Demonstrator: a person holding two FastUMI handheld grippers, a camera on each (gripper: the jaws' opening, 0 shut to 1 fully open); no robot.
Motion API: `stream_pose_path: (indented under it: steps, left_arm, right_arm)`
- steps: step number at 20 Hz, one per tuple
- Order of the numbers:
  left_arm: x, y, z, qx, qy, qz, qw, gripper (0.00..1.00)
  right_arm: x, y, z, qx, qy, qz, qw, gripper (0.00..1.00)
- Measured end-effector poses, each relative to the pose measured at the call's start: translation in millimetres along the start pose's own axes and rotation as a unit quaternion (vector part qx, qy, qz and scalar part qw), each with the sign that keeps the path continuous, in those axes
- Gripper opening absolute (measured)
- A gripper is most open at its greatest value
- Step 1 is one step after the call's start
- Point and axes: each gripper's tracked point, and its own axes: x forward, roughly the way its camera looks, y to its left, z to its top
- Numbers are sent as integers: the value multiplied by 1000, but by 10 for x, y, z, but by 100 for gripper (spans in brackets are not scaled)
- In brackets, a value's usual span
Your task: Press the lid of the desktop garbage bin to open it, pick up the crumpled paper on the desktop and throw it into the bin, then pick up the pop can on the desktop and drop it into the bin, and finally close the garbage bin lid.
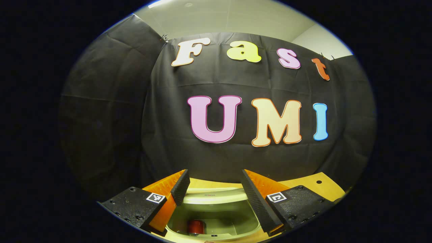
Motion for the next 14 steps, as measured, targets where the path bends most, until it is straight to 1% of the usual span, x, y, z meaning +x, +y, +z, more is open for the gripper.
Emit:
stream_pose_path:
  steps: [2, 3, 4, 5, 6, 7, 8, 9, 11, 12, 13, 14]
  left_arm:
    - [-54, -11, -207, -22, 17, 3, 1000, 92]
    - [-63, -8, -282, -26, 20, 2, 999, 93]
    - [-82, -10, -367, -26, 27, 4, 999, 92]
    - [-105, 0, -458, -24, 32, 6, 999, 90]
    - [-121, -1, -522, -20, 36, 7, 999, 92]
    - [-135, -3, -566, -17, 39, 7, 999, 90]
    - [-140, -9, -616, -14, 43, 8, 999, 92]
    - [-158, -5, -707, -14, 51, 10, 999, 90]
    - [-178, -14, -774, -13, 56, 9, 998, 93]
    - [-185, -25, -809, -12, 59, 10, 998, 90]
    - [-197, -24, -835, -11, 59, 11, 998, 90]
    - [-207, -29, -862, -11, 62, 11, 998, 93]
  right_arm:
    - [13, 47, 7, -3, 1, 8, 1000, 98]
    - [21, 60, 1, -4, 2, 10, 1000, 99]
    - [31, 72, -4, -3, 3, 12, 1000, 100]
    - [25, 81, -17, -4, 3, 13, 1000, 99]
    - [20, 83, -17, -6, 4, 14, 1000, 99]
    - [27, 82, -30, -8, 6, 14, 1000, 98]
    - [21, 87, -35, -8, 7, 15, 1000, 98]
    - [19, 84, -52, -8, 7, 14, 1000, 99]
    - [11, 98, -66, -6, 8, 14, 1000, 99]
    - [11, 108, -84, -5, 9, 15, 1000, 99]
    - [19, 114, -95, -6, 10, 15, 1000, 99]
    - [15, 117, -113, -6, 11, 16, 1000, 98]
